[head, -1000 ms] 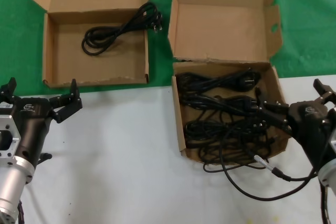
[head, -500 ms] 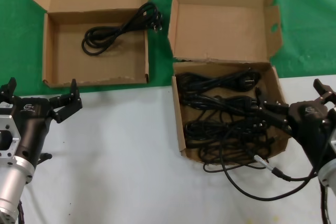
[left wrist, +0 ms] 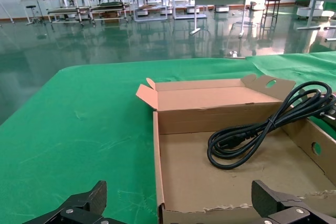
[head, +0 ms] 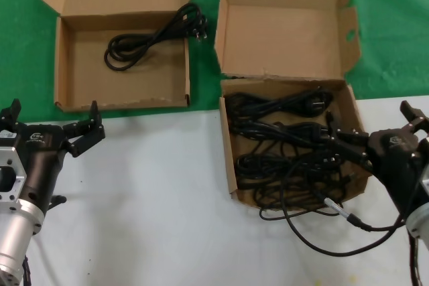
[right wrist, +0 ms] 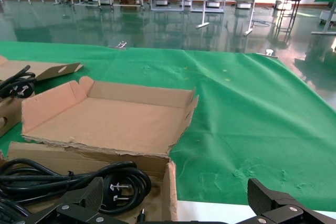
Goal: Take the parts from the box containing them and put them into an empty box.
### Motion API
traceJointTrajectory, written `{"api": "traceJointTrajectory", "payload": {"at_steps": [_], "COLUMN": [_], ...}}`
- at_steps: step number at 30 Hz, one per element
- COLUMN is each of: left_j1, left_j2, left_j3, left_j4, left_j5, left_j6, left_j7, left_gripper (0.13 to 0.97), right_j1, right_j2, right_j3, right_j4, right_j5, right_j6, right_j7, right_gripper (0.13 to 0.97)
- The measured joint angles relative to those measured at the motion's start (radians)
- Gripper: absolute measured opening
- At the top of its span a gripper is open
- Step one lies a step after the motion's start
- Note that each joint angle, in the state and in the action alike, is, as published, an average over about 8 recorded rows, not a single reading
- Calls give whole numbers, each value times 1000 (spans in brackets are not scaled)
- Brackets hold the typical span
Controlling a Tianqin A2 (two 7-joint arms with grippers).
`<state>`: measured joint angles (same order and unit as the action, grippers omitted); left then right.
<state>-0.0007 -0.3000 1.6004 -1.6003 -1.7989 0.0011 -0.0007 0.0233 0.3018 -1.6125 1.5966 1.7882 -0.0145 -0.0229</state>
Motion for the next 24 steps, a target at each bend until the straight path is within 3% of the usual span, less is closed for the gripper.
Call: {"api": "traceJointTrajectory", "payload": {"at_steps": [24], "left_j1": [0], "left_j2": [0], "left_j3": [0], "left_j4": [0], "left_j5": [0], "left_j6": [0], "left_j7": [0], "left_gripper": [966], "right_j1": [0], "right_j2": [0], "right_j3": [0], "right_j4": [0], "right_j5": [0], "right_j6": [0], "right_j7": [0], "right_gripper": [966]}}
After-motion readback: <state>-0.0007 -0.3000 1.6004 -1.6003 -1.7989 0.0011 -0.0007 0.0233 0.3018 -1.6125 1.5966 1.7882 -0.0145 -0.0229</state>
